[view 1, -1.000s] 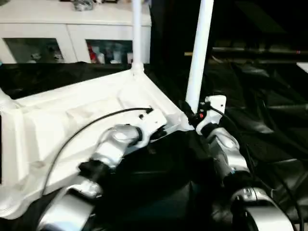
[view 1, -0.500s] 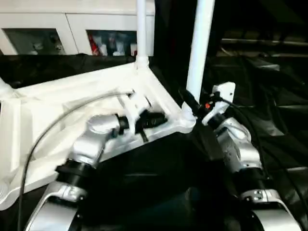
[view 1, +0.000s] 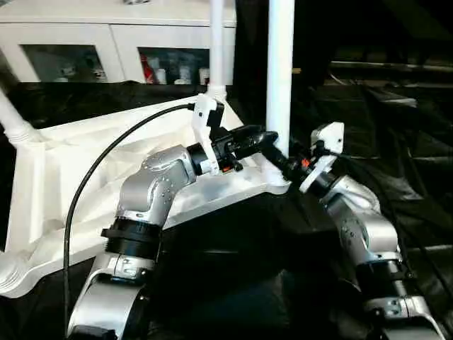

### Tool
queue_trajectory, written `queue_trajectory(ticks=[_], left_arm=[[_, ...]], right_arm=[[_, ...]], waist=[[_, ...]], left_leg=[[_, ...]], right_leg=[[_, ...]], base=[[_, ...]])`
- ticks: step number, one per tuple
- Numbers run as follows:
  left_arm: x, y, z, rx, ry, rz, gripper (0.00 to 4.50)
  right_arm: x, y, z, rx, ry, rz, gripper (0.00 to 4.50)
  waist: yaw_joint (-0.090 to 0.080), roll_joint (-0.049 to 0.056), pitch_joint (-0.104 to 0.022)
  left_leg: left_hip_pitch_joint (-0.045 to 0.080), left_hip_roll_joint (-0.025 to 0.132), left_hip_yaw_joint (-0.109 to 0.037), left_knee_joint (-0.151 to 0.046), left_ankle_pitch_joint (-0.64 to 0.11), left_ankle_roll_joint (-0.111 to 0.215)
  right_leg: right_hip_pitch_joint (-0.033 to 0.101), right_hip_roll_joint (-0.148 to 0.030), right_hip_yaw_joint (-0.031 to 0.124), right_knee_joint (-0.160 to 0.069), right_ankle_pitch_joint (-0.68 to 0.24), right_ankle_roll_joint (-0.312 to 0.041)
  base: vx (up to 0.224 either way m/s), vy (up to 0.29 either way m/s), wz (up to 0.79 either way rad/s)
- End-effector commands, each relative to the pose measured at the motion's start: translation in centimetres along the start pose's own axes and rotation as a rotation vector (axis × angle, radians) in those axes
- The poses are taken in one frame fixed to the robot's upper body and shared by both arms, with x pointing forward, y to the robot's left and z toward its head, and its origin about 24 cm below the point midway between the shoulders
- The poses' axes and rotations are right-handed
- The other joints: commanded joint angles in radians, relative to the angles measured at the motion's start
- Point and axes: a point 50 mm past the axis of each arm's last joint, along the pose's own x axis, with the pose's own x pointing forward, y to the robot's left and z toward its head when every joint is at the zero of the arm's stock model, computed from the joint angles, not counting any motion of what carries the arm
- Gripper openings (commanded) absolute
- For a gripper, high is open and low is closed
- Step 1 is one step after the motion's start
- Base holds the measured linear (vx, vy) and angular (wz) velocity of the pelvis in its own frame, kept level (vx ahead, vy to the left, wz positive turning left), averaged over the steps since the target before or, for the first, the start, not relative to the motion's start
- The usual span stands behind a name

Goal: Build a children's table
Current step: Insert table leg to table base

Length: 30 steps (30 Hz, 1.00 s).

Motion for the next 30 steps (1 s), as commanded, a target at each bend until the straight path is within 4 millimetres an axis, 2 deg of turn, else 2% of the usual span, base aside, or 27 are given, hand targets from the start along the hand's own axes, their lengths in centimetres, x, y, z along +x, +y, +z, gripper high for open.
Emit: queue_trajectory(ticks=[1, 2, 4, 5, 6, 7, 9, 13, 15, 16, 18, 20, 21, 23, 24, 25, 27, 28, 29, 30], left_arm=[[0.8, -0.4, 0.3, -0.004, -0.006, -0.010, 2.43], [0.9, -0.4, 0.2, -0.007, -0.007, -0.009, 2.61], [1.0, -0.4, 0.0, -0.016, 0.002, 0.008, 2.65], [0.9, -0.3, -0.1, -0.017, 0.003, 0.011, 2.71], [0.8, -0.1, -0.3, -0.030, 0.005, 0.034, 2.98], [0.8, -0.1, -0.3, -0.030, 0.005, 0.034, 3.05], [0.9, -0.2, -0.1, -0.065, -0.026, 0.023, 3.11], [1.0, -0.5, 0.2, -0.095, -0.056, 0.004, 3.38], [1.2, -0.6, 0.7, -0.158, -0.101, -0.002, 3.38], [1.3, -0.6, 1.0, -0.185, -0.118, -0.001, 3.06], [1.4, -0.5, 1.2, -0.201, -0.129, 0.021, 3.04], [1.4, -0.5, 1.2, -0.190, -0.121, 0.024, 2.97], [1.4, -0.4, 1.1, -0.185, -0.116, 0.037, 2.56], [1.4, -0.3, 1.1, -0.182, -0.114, 0.048, 2.59], [1.4, -0.3, 1.1, -0.182, -0.116, 0.051, 2.57], [1.4, -0.3, 1.1, -0.185, -0.117, 0.051, 2.25], [1.4, -0.3, 1.1, -0.183, -0.109, 0.051, 2.20], [1.4, -0.3, 1.1, -0.182, -0.106, 0.054, 2.16], [1.4, -0.3, 1.1, -0.182, -0.103, 0.057, 2.16], [1.5, -0.2, 1.2, -0.163, -0.101, 0.069, 2.11]], right_arm=[[0.7, 1.3, 0.3, -0.023, 0.003, 0.072, 1.88], [0.6, 1.3, 0.3, -0.024, 0.004, 0.071, 1.88], [0.5, 1.3, 0.2, -0.030, 0.010, 0.067, 1.88], [0.5, 1.3, 0.2, -0.031, 0.010, 0.066, 1.88], [0.4, 1.3, 0.4, -0.035, 0.014, 0.057, 1.88], [0.4, 1.3, 0.4, -0.035, 0.014, 0.057, 1.88], [0.2, 1.2, 0.3, -0.044, 0.033, 0.061, 1.88], [0.0, 1.3, 0.1, -0.050, 0.045, 0.066, 1.88], [0.1, 1.3, 0.1, -0.043, 0.040, 0.058, 1.88], [0.2, 1.3, 0.1, -0.039, 0.037, 0.055, 1.88], [0.4, 1.2, 0.2, -0.038, 0.034, 0.051, 1.88], [0.5, 1.2, 0.2, -0.038, 0.031, 0.050, 1.88], [0.5, 1.2, 0.2, -0.038, 0.030, 0.050, 1.88], [0.6, 1.2, 0.2, -0.039, 0.028, 0.049, 1.88], [0.6, 1.2, 0.2, -0.039, 0.027, 0.049, 1.88], [0.7, 1.2, 0.3, -0.039, 0.024, 0.048, 1.88], [0.8, 1.2, 0.3, -0.037, 0.019, 0.045, 1.88], [0.8, 1.1, 0.3, -0.037, 0.019, 0.044, 1.88], [0.8, 1.1, 0.3, -0.038, 0.018, 0.044, 1.88], [0.9, 1.1, 0.3, -0.038, 0.019, 0.043, 1.88]], waist=[[0.003, 0.001, -0.077], [0.004, 0.002, -0.078], [0.003, 0.008, -0.079], [0.002, 0.006, -0.079], [0.002, 0.008, -0.080], [0.002, 0.010, -0.081], [0.002, 0.006, -0.079], [0.004, 0.007, -0.078], [0.004, 0.001, -0.079], [0.005, 0.002, -0.079], [0.004, -0.002, -0.079], [0.006, 0.000, -0.079], [0.006, 0.002, -0.079], [0.006, 0.001, -0.080], [0.006, 0.004, -0.080], [0.004, 0.001, -0.080], [0.006, 0.002, -0.081], [0.006, -0.002, -0.081], [0.007, 0.001, -0.081], [0.006, -0.006, -0.080]], left_leg=[[0.016, 0.059, -0.033, -0.062, -0.139, 0.060], [0.016, 0.059, -0.032, -0.061, -0.122, 0.070], [0.016, 0.059, -0.032, -0.058, -0.112, 0.080], [0.015, 0.059, -0.032, -0.057, -0.108, 0.085], [0.015, 0.059, -0.032, -0.057, -0.105, 0.089], [0.017, 0.060, -0.032, -0.056, -0.106, 0.091], [0.016, 0.059, -0.031, -0.056, -0.115, 0.093], [0.018, 0.059, -0.031, -0.057, -0.137, 0.077], [0.017, 0.059, -0.030, -0.056, -0.132, 0.076], [0.017, 0.059, -0.030, -0.055, -0.130, 0.076], [0.016, 0.058, -0.030, -0.054, -0.126, 0.085], [0.016, 0.058, -0.031, -0.054, -0.121, 0.090], [0.016, 0.058, -0.031, -0.053, -0.114, 0.093], [0.016, 0.058, -0.031, -0.053, -0.107, 0.096], [0.017, 0.058, -0.032, -0.053, -0.108, 0.098], [0.015, 0.057, -0.032, -0.052, -0.107, 0.097], [0.017, 0.057, -0.032, -0.053, -0.111, 0.096], [0.017, 0.058, -0.032, -0.053, -0.111, 0.096], [0.017, 0.058, -0.031, -0.053, -0.111, 0.096], [0.016, 0.057, -0.031, -0.053, -0.108, 0.097]], right_leg=[[0.065, -0.083, 0.052, -0.063, -0.122, -0.218], [0.065, -0.082, 0.051, -0.061, -0.101, -0.225], [0.063, -0.081, 0.050, -0.058, -0.081, -0.238], [0.065, -0.081, 0.050, -0.057, -0.073, -0.239], [0.064, -0.080, 0.049, -0.057, -0.065, -0.240], [0.063, -0.079, 0.049, -0.057, -0.061, -0.241], [0.065, -0.080, 0.049, -0.059, -0.078, -0.242], [0.065, -0.081, 0.049, -0.063, -0.119, -0.240], [0.066, -0.082, 0.049, -0.059, -0.115, -0.243], [0.066, -0.083, 0.049, -0.060, -0.113, -0.246], [0.066, -0.081, 0.049, -0.060, -0.113, -0.243], [0.066, -0.082, 0.049, -0.061, -0.115, -0.240], [0.065, -0.081, 0.049, -0.061, -0.116, -0.234], [0.066, -0.081, 0.049, -0.059, -0.104, -0.234], [0.065, -0.080, 0.048, -0.060, -0.099, -0.234], [0.066, -0.079, 0.048, -0.059, -0.096, -0.235], [0.066, -0.080, 0.048, -0.059, -0.096, -0.237], [0.066, -0.080, 0.048, -0.058, -0.096, -0.238], [0.066, -0.081, 0.048, -0.058, -0.095, -0.238], [0.067, -0.080, 0.048, -0.058, -0.095, -0.237]], base=[[0.000, 0.000, 0.00], [0.000, 0.000, 0.00], [0.000, 0.000, 0.00], [0.000, 0.000, 0.00], [0.000, 0.000, 0.00], [0.000, 0.000, 0.00], [0.000, 0.000, 0.00], [0.000, 0.000, 0.00], [0.000, 0.000, 0.00], [0.000, 0.000, 0.00], [0.000, 0.000, 0.00], [0.000, 0.000, 0.00], [0.000, 0.000, 0.00], [0.000, 0.000, 0.00], [0.000, 0.000, 0.00], [0.000, 0.000, 0.00], [0.000, 0.000, 0.00], [0.000, 0.000, 0.00], [0.000, 0.000, 0.00], [0.000, 0.000, 0.00]])
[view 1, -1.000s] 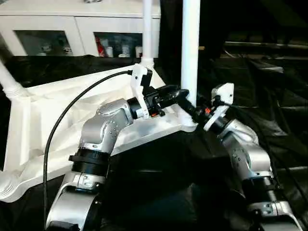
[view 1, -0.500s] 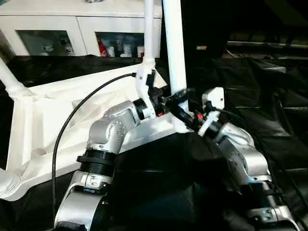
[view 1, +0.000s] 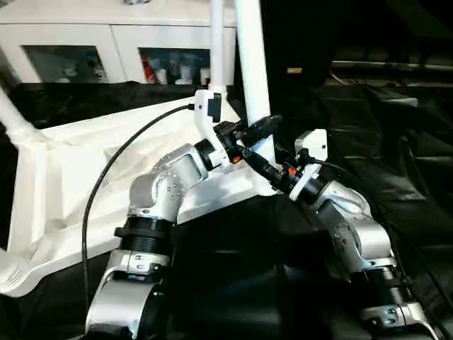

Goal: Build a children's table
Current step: Insert table leg to table base

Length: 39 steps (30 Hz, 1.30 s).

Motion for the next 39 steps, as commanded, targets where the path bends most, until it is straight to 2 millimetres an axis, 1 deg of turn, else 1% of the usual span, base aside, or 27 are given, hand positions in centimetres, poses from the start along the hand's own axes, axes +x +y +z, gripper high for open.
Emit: queue_trajectory(ticks=[1, 2, 5, 6, 7, 8, 9, 11, 12, 13, 14, 15, 16, 17, 18, 19, 20, 21, 22, 23, 24, 25, 27, 31, 32, 36, 39], left_arm=[[0.5, -0.5, 0.6, 0.027, -0.003, -0.004, 2.08], [0.6, -0.5, 0.7, 0.059, 0.001, 0.004, 2.08], [0.7, -0.6, 0.8, 0.082, 0.001, 0.012, 2.05], [0.8, -0.6, 0.9, 0.113, 0.006, 0.015, 2.04], [0.8, -0.6, 0.9, 0.113, 0.006, 0.015, 2.04], [0.9, -0.8, 1.1, 0.187, 0.025, 0.011, 2.03], [0.9, -0.9, 1.2, 0.211, 0.032, 0.010, 2.02], [1.1, -1.0, 1.4, 0.262, 0.043, 0.008, 1.99], [1.1, -1.0, 1.4, 0.263, 0.046, 0.004, 1.99], [1.2, -1.2, 1.5, 0.269, 0.055, -0.010, 1.98], [1.2, -1.2, 1.4, 0.280, 0.064, -0.018, 1.98], [1.2, -1.3, 1.3, 0.290, 0.080, -0.030, 1.98], [1.2, -1.3, 1.2, 0.304, 0.095, -0.041, 1.98], [1.1, -1.3, 1.0, 0.324, 0.109, -0.046, 1.98], [1.0, -1.2, 0.8, 0.341, 0.127, -0.051, 1.97], [0.9, -1.2, 0.6, 0.352, 0.140, -0.059, 1.97], [0.9, -1.2, 0.6, 0.358, 0.147, -0.061, 1.97], [0.9, -1.2, 0.5, 0.359, 0.150, -0.065, 1.97], [0.9, -1.2, 0.6, 0.358, 0.151, -0.071, 1.97], [0.8, -1.2, 0.7, 0.360, 0.150, -0.073, 1.97], [0.8, -1.1, 0.7, 0.361, 0.149, -0.072, 1.97], [0.8, -1.1, 0.7, 0.363, 0.152, -0.076, 1.97], [0.7, -1.0, 0.8, 0.367, 0.157, -0.079, 1.97], [0.6, -0.9, 0.7, 0.385, 0.186, -0.099, 1.97], [0.6, -0.9, 0.7, 0.385, 0.190, -0.106, 1.97], [0.6, -1.0, 0.6, 0.390, 0.203, -0.120, 1.97], [0.5, -0.9, 0.4, 0.394, 0.213, -0.124, 1.97]], right_arm=[[0.3, -0.2, 0.8, -0.021, -0.027, -0.005, 1.88], [0.3, -0.3, 0.8, -0.022, -0.026, -0.004, 1.88], [0.4, -0.3, 0.8, -0.025, -0.025, -0.003, 1.88], [0.4, -0.4, 0.8, -0.024, -0.026, -0.005, 1.88], [0.4, -0.4, 0.8, -0.024, -0.026, -0.005, 1.88], [0.5, -0.6, 0.8, -0.037, -0.027, -0.027, 1.88], [0.6, -0.7, 0.9, -0.044, -0.027, -0.040, 2.23], [0.7, -0.9, 0.9, -0.002, -0.029, -0.033, 2.58], [0.7, -0.9, 0.9, -0.004, -0.024, -0.029, 2.58], [0.7, -0.9, 0.9, -0.016, -0.009, -0.025, 2.78], [0.8, -1.0, 0.9, -0.019, 0.002, -0.026, 2.93], [0.8, -1.0, 0.9, -0.026, 0.014, -0.027, 3.00], [0.9, -1.1, 0.9, -0.030, 0.027, -0.032, 3.02], [1.0, -1.2, 0.9, -0.026, 0.050, -0.047, 3.07], [1.0, -1.2, 0.9, -0.013, 0.062, -0.044, 3.20], [1.1, -1.1, 1.0, 0.008, 0.063, -0.028, 3.20], [1.1, -1.1, 1.1, 0.026, 0.070, -0.014, 3.28], [1.1, -1.0, 1.1, 0.030, 0.090, 0.002, 3.31], [1.0, -0.9, 1.1, 0.022, 0.112, 0.023, 3.31], [0.9, -0.7, 1.1, 0.014, 0.142, 0.053, 3.31], [0.8, -0.7, 1.1, 0.012, 0.154, 0.063, 3.31], [0.7, -0.7, 1.1, 0.006, 0.164, 0.068, 3.31], [0.4, -0.8, 1.2, 0.015, 0.179, 0.076, 3.31], [0.1, -1.1, 1.5, 0.034, 0.188, 0.074, 3.31], [0.0, -1.1, 1.6, 0.038, 0.187, 0.074, 3.31], [0.0, -1.1, 1.9, 0.059, 0.171, 0.082, 3.31], [0.1, -0.7, 2.1, 0.074, 0.169, 0.115, 3.31]], waist=[[0.005, -0.006, -0.080], [0.005, -0.013, -0.080], [0.007, -0.010, -0.079], [0.007, -0.014, -0.079], [0.009, -0.012, -0.080], [0.009, -0.018, -0.079], [0.011, -0.013, -0.080], [0.009, -0.018, -0.079], [0.010, -0.018, -0.078], [0.011, -0.023, -0.078], [0.013, -0.026, -0.078], [0.013, -0.027, -0.078], [0.015, -0.023, -0.078], [0.015, -0.023, -0.079], [0.015, -0.026, -0.079], [0.013, -0.033, -0.078], [0.016, -0.028, -0.079], [0.016, -0.027, -0.079], [0.017, -0.028, -0.078], [0.018, -0.033, -0.079], [0.022, -0.031, -0.080], [0.023, -0.032, -0.079], [0.024, -0.037, -0.078], [0.026, -0.031, -0.076], [0.025, -0.034, -0.076], [0.026, -0.034, -0.075], [0.028, -0.035, -0.076]], left_leg=[[0.018, 0.058, -0.031, -0.057, -0.111, 0.090], [0.018, 0.058, -0.030, -0.056, -0.108, 0.092], [0.017, 0.057, -0.029, -0.056, -0.106, 0.095], [0.017, 0.057, -0.030, -0.056, -0.104, 0.094], [0.017, 0.057, -0.030, -0.056, -0.104, 0.094], [0.016, 0.057, -0.030, -0.056, -0.103, 0.096], [0.018, 0.059, -0.032, -0.056, -0.103, 0.093], [0.018, 0.057, -0.030, -0.056, -0.105, 0.089], [0.019, 0.058, -0.030, -0.057, -0.108, 0.089], [0.018, 0.057, -0.029, -0.056, -0.105, 0.086], [0.017, 0.057, -0.029, -0.056, -0.100, 0.086], [0.017, 0.057, -0.028, -0.056, -0.096, 0.088], [0.019, 0.058, -0.029, -0.056, -0.096, 0.083], [0.019, 0.057, -0.029, -0.056, -0.094, 0.082], [0.019, 0.058, -0.030, -0.057, -0.090, 0.082], [0.019, 0.057, -0.029, -0.057, -0.090, 0.084], [0.020, 0.057, -0.029, -0.057, -0.092, 0.085], [0.021, 0.058, -0.028, -0.056, -0.090, 0.082], [0.020, 0.058, -0.029, -0.056, -0.088, 0.081], [0.021, 0.058, -0.027, -0.055, -0.086, 0.080], [0.021, 0.058, -0.027, -0.054, -0.085, 0.079], [0.020, 0.058, -0.027, -0.054, -0.085, 0.079], [0.019, 0.057, -0.027, -0.055, -0.096, 0.073], [0.021, 0.058, -0.029, -0.056, -0.117, 0.056], [0.022, 0.058, -0.029, -0.056, -0.127, 0.052], [0.021, 0.058, -0.030, -0.057, -0.133, 0.041], [0.019, 0.058, -0.030, -0.056, -0.128, 0.044]], right_leg=[[0.065, -0.082, 0.049, -0.057, -0.096, -0.238], [0.065, -0.081, 0.049, -0.057, -0.096, -0.237], [0.064, -0.082, 0.049, -0.058, -0.110, -0.230], [0.065, -0.082, 0.049, -0.058, -0.115, -0.228], [0.065, -0.083, 0.049, -0.057, -0.117, -0.226], [0.065, -0.083, 0.049, -0.059, -0.123, -0.221], [0.062, -0.085, 0.049, -0.057, -0.133, -0.218], [0.063, -0.083, 0.049, -0.057, -0.142, -0.213], [0.062, -0.084, 0.050, -0.058, -0.148, -0.212], [0.063, -0.085, 0.050, -0.057, -0.154, -0.210], [0.063, -0.085, 0.050, -0.055, -0.153, -0.209], [0.061, -0.084, 0.050, -0.056, -0.154, -0.207], [0.060, -0.084, 0.050, -0.056, -0.160, -0.204], [0.059, -0.083, 0.050, -0.055, -0.157, -0.203], [0.060, -0.083, 0.050, -0.053, -0.148, -0.205], [0.060, -0.082, 0.050, -0.054, -0.147, -0.203], [0.060, -0.084, 0.051, -0.053, -0.150, -0.204], [0.060, -0.084, 0.051, -0.052, -0.144, -0.205], [0.060, -0.083, 0.050, -0.052, -0.141, -0.206], [0.060, -0.083, 0.051, -0.051, -0.133, -0.207], [0.061, -0.084, 0.051, -0.049, -0.129, -0.208], [0.061, -0.084, 0.051, -0.050, -0.130, -0.207], [0.061, -0.085, 0.052, -0.052, -0.152, -0.199], [0.058, -0.086, 0.051, -0.056, -0.194, -0.188], [0.057, -0.086, 0.051, -0.057, -0.205, -0.185], [0.056, -0.087, 0.051, -0.058, -0.223, -0.178], [0.057, -0.089, 0.052, -0.056, -0.218, -0.177]], base=[[0.000, 0.000, 0.00], [0.000, 0.000, 0.00], [0.000, 0.000, 0.00], [0.000, 0.000, 0.00], [0.000, 0.000, 0.00], [0.000, 0.000, 0.00], [0.000, 0.000, 0.00], [0.000, 0.000, 0.00], [0.000, 0.000, 0.00], [0.000, 0.000, 0.00], [0.000, 0.000, 0.00], [0.000, 0.000, 0.00], [0.000, 0.000, 0.00], [0.000, 0.000, 0.00], [0.000, 0.000, 0.00], [0.000, 0.000, 0.00], [0.000, 0.000, 0.00], [0.000, 0.000, 0.00], [0.000, 0.000, 0.00], [0.000, 0.000, 0.00], [0.000, 0.000, 0.00], [0.000, 0.000, 0.00], [0.000, 0.000, 0.00], [0.000, 0.000, 0.00], [0.000, 0.000, 0.00], [0.000, 0.000, 0.00], [0.000, 0.000, 0.00]])
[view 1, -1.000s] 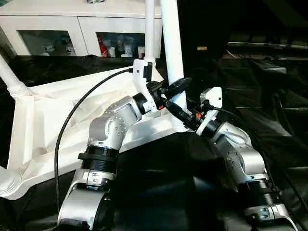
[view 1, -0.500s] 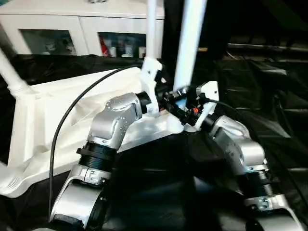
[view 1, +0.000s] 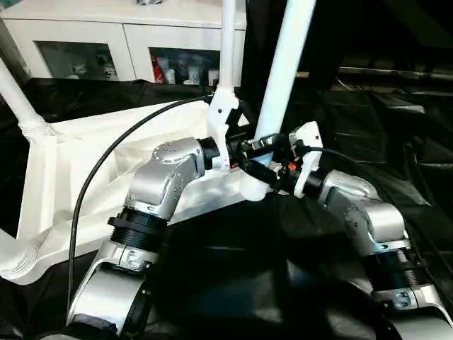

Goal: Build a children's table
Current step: Insert table leg to table base

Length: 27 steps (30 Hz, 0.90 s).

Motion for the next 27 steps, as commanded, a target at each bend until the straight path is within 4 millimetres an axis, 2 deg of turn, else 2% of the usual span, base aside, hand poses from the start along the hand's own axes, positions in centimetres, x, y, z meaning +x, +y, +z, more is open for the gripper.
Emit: queue_trajectory(ticks=[1, 10, 12, 24, 25, 27], left_arm=[[0.1, 0.1, 0.5, 0.029, -0.004, -0.006, 1.97], [-0.2, 0.4, 0.5, 0.029, -0.001, -0.003, 1.97], [-0.3, 0.4, 0.5, 0.029, 0.001, -0.008, 1.97], [-0.2, 0.3, 0.5, 0.016, -0.002, -0.022, 1.97], [-0.2, 0.3, 0.5, 0.016, -0.002, -0.022, 1.97], [-0.2, 0.3, 0.4, 0.017, 0.000, -0.024, 1.97]], right_arm=[[-0.1, 0.2, 0.9, -0.012, -0.014, 0.030, 3.31], [-0.6, 0.3, 0.6, -0.012, 0.024, 0.054, 3.31], [-0.7, 0.3, 0.4, -0.009, 0.030, 0.052, 3.31], [-1.0, 0.3, -0.3, 0.002, 0.067, 0.062, 3.31], [-0.9, 0.3, -0.3, 0.004, 0.067, 0.061, 3.05], [-0.9, 0.2, -0.4, 0.007, 0.068, 0.060, 2.98]], waist=[[0.005, -0.018, -0.078], [0.006, -0.018, -0.079], [0.006, -0.015, -0.079], [0.006, -0.021, -0.080], [0.006, -0.021, -0.080], [0.006, -0.020, -0.080]], left_leg=[[0.018, 0.057, -0.029, -0.064, -0.125, 0.047], [0.017, 0.057, -0.030, -0.063, -0.115, 0.047], [0.018, 0.058, -0.030, -0.064, -0.118, 0.044], [0.018, 0.057, -0.029, -0.062, -0.113, 0.046], [0.018, 0.058, -0.030, -0.063, -0.113, 0.045], [0.018, 0.058, -0.030, -0.063, -0.113, 0.045]], right_leg=[[0.057, -0.084, 0.051, -0.069, -0.210, -0.179], [0.058, -0.084, 0.051, -0.067, -0.196, -0.181], [0.057, -0.085, 0.050, -0.067, -0.201, -0.182], [0.058, -0.084, 0.050, -0.066, -0.194, -0.186], [0.058, -0.084, 0.050, -0.066, -0.193, -0.187], [0.058, -0.084, 0.050, -0.065, -0.189, -0.188]], base=[[0.000, 0.000, 0.00], [0.000, 0.000, 0.00], [0.000, 0.000, 0.00], [0.000, 0.000, 0.00], [0.000, 0.000, 0.00], [0.000, 0.000, 0.00]])
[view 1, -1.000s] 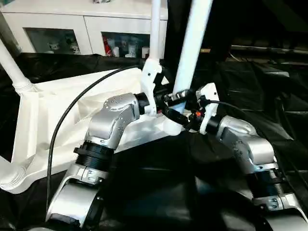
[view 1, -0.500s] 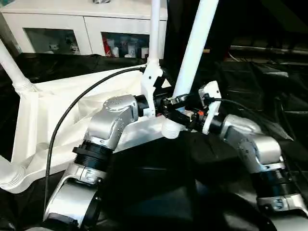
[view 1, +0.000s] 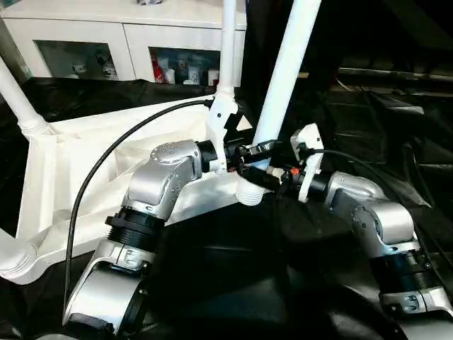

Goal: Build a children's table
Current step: Insert table leg to table base

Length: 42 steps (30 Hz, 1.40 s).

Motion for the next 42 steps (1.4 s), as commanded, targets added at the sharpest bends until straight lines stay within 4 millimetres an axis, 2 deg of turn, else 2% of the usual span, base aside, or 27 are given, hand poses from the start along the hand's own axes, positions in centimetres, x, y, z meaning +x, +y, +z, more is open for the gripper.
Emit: queue_trajectory(ticks=[1, 10, 24, 25, 27, 30, 31, 32, 35, 39, 40, 41, 42], left_arm=[[0.2, -0.1, 0.8, 0.024, -0.019, -0.015, 1.97], [0.0, 0.0, 0.7, 0.023, -0.009, -0.017, 1.96], [0.0, 0.1, 0.7, 0.037, 0.007, 0.003, 1.96], [0.0, 0.1, 0.8, 0.029, 0.002, -0.002, 2.31], [0.1, 0.0, 1.2, -0.026, -0.059, -0.010, 2.66], [0.2, 0.1, 1.6, -0.051, -0.113, 0.013, 2.71], [0.2, 0.2, 1.9, -0.068, -0.163, 0.033, 3.00], [0.2, 0.3, 2.0, -0.077, -0.192, 0.046, 3.00], [0.2, 0.5, 3.2, -0.172, -0.413, 0.113, 3.22], [-0.7, 1.2, 4.6, -0.312, -0.644, 0.181, 3.25], [-1.0, 1.3, 4.8, -0.331, -0.674, 0.191, 3.25], [-1.3, 1.6, 4.9, -0.338, -0.689, 0.212, 3.25], [-1.5, 1.9, 4.9, -0.332, -0.686, 0.236, 3.25]], right_arm=[[-0.3, -0.1, -0.1, -0.003, 0.013, -0.006, 2.85], [-0.3, -0.1, -0.1, -0.009, 0.019, 0.006, 2.05], [-0.5, 0.2, -0.4, -0.010, 0.023, 0.019, 1.88], [-0.5, 0.2, -0.4, -0.010, 0.021, 0.017, 1.88], [-0.4, 0.0, -0.2, -0.006, -0.015, -0.010, 1.88], [-0.4, -0.2, 0.0, 0.009, -0.054, -0.038, 1.88], [-0.4, -0.4, 0.1, 0.022, -0.083, -0.059, 1.87], [-0.4, -0.5, 0.2, 0.030, -0.098, -0.072, 1.87], [-0.6, -1.1, 0.8, 0.097, -0.207, -0.140, 1.87], [-1.0, -1.8, 1.7, 0.136, -0.310, -0.221, 1.87], [-1.1, -2.0, 1.8, 0.133, -0.324, -0.242, 1.87], [-1.3, -2.4, 2.0, 0.121, -0.330, -0.280, 1.86], [-1.6, -2.7, 2.0, 0.107, -0.329, -0.319, 1.86]], waist=[[0.004, -0.017, -0.080], [0.005, -0.015, -0.080], [0.005, -0.014, -0.080], [0.005, -0.014, -0.080], [0.005, -0.015, -0.080], [0.005, -0.018, -0.080], [0.005, -0.018, -0.080], [0.005, -0.019, -0.080], [0.005, -0.022, -0.080], [0.005, -0.021, -0.081], [0.004, -0.023, -0.080], [0.002, -0.018, -0.080], [0.000, -0.018, -0.080]], left_leg=[[0.018, 0.058, -0.029, -0.063, -0.116, 0.045], [0.019, 0.058, -0.030, -0.063, -0.111, 0.043], [0.019, 0.058, -0.030, -0.062, -0.114, 0.041], [0.020, 0.058, -0.030, -0.062, -0.116, 0.041], [0.019, 0.057, -0.030, -0.062, -0.114, 0.041], [0.017, 0.057, -0.029, -0.060, -0.115, 0.044], [0.017, 0.057, -0.030, -0.061, -0.115, 0.045], [0.018, 0.058, -0.029, -0.060, -0.119, 0.043], [0.018, 0.058, -0.028, -0.060, -0.118, 0.049], [0.016, 0.056, -0.027, -0.057, -0.129, 0.050], [0.016, 0.054, -0.028, -0.059, -0.131, 0.051], [0.018, 0.054, -0.028, -0.060, -0.130, 0.047], [0.019, 0.055, -0.029, -0.061, -0.127, 0.044]], right_leg=[[0.058, -0.084, 0.050, -0.067, -0.193, -0.188], [0.059, -0.084, 0.051, -0.064, -0.176, -0.193], [0.061, -0.085, 0.051, -0.063, -0.160, -0.204], [0.060, -0.084, 0.050, -0.063, -0.162, -0.204], [0.061, -0.085, 0.051, -0.063, -0.162, -0.205], [0.062, -0.087, 0.050, -0.064, -0.164, -0.213], [0.062, -0.086, 0.049, -0.064, -0.167, -0.212], [0.060, -0.088, 0.049, -0.064, -0.175, -0.213], [0.061, -0.086, 0.049, -0.065, -0.177, -0.214], [0.061, -0.086, 0.047, -0.066, -0.167, -0.226], [0.062, -0.085, 0.046, -0.069, -0.180, -0.218], [0.060, -0.081, 0.046, -0.069, -0.187, -0.205], [0.059, -0.079, 0.046, -0.070, -0.188, -0.195]], base=[[0.000, 0.000, 0.00], [0.000, 0.000, 0.00], [0.000, 0.000, 0.00], [0.000, 0.000, 0.00], [0.000, 0.000, 0.00], [0.000, 0.000, 0.00], [0.000, 0.000, 0.00], [0.000, 0.000, 0.00], [0.000, 0.000, 0.00], [0.000, 0.000, 0.00], [0.000, 0.000, 0.00], [0.000, 0.000, 0.00], [0.000, 0.000, 0.00]])
